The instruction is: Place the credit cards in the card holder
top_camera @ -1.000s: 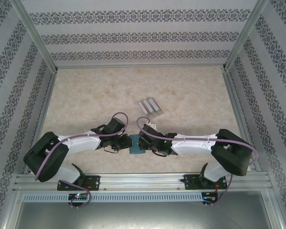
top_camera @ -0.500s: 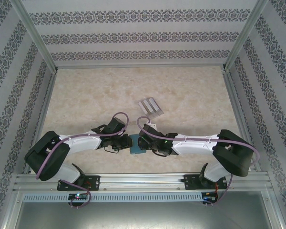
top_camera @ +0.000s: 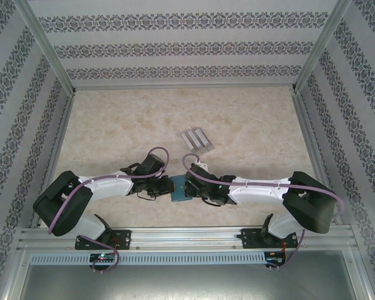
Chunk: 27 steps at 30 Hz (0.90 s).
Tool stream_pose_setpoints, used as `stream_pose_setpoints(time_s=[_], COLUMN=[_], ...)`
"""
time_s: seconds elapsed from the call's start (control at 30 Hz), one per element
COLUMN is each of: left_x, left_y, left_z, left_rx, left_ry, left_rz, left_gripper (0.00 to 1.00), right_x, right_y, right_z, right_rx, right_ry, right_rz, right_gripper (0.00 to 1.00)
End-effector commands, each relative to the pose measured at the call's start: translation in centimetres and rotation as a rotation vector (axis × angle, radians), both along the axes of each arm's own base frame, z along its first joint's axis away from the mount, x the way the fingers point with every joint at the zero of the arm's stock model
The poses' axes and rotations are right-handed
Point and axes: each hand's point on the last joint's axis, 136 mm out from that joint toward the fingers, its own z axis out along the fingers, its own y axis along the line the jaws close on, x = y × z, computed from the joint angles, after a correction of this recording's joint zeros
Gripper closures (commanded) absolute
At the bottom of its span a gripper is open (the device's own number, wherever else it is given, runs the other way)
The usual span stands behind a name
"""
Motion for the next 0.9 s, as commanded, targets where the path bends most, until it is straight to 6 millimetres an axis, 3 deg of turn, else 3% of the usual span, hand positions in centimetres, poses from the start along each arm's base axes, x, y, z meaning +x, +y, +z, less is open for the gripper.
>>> stream_pose_setpoints(time_s=[0.0,0.13,0.23,0.63,0.73,0.87], left_x=[-1.3,-1.4,-1.2,-1.1,-1.0,-1.1], left_y=[1.1,1.2,1.2,0.6,0.6,0.6], left_z=[-1.9,-1.9,-1.7,-1.5,-1.7,-1.9], left_rx=[0.069,0.074,0.071,0.045,0.045,0.047], left_ry=[0.052,0.058,0.048,0.052,0.047,0.053], left_rz=[0.006,0.005,0.011,0.005,0.0,0.001], left_gripper=[0.81,0.8,0.81,0.81,0.81,0.81], right_x=[0.2,0.3,0.6,1.4,1.4,1.5], right_y=[-0.3,0.5,0.8,0.0,-0.5,-0.8], right_z=[0.5,1.5,1.2,-0.2,-0.4,0.1], right_rx=[-0.021,-0.034,-0.075,-0.237,-0.258,-0.268], right_ry=[-0.032,-0.071,-0.075,-0.05,-0.06,-0.073], right_rz=[0.011,0.054,0.068,0.025,0.02,0.019], right_gripper=[0.72,0.65,0.6,0.58,0.61,0.74])
